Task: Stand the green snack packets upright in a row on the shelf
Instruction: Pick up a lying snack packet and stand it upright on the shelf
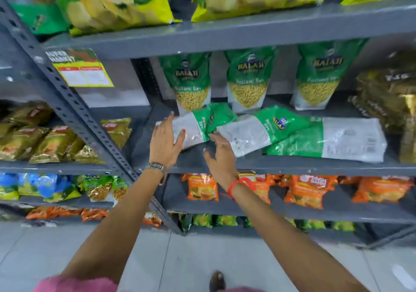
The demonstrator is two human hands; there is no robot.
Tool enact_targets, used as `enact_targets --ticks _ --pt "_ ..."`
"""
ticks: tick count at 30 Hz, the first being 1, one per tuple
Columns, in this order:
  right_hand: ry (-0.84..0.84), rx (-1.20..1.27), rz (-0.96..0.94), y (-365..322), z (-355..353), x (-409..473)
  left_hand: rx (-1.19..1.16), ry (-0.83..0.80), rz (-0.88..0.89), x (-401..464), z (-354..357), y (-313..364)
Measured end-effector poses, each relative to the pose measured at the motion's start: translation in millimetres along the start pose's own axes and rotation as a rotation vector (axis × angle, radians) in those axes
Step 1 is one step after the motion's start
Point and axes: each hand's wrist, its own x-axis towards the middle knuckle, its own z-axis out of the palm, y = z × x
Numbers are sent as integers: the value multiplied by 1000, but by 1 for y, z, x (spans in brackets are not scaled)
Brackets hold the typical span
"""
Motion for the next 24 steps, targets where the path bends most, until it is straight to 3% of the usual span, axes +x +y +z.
enact_targets --ticks 9,12,16,19,24 --pt "246 569 565 33 87 86 151 -346 -156 99 16 -40" --pt "311 826 707 13 80 90 56 -508 -281 119 21 -42" --pt "301 1000 785 7 77 95 -187 -534 -357 141 22 -39" --pt "380 968 778 14 79 95 -230 -507 -421 143 15 -45" --pt "528 953 734 26 90 83 -235 -679 -513 121 7 -60"
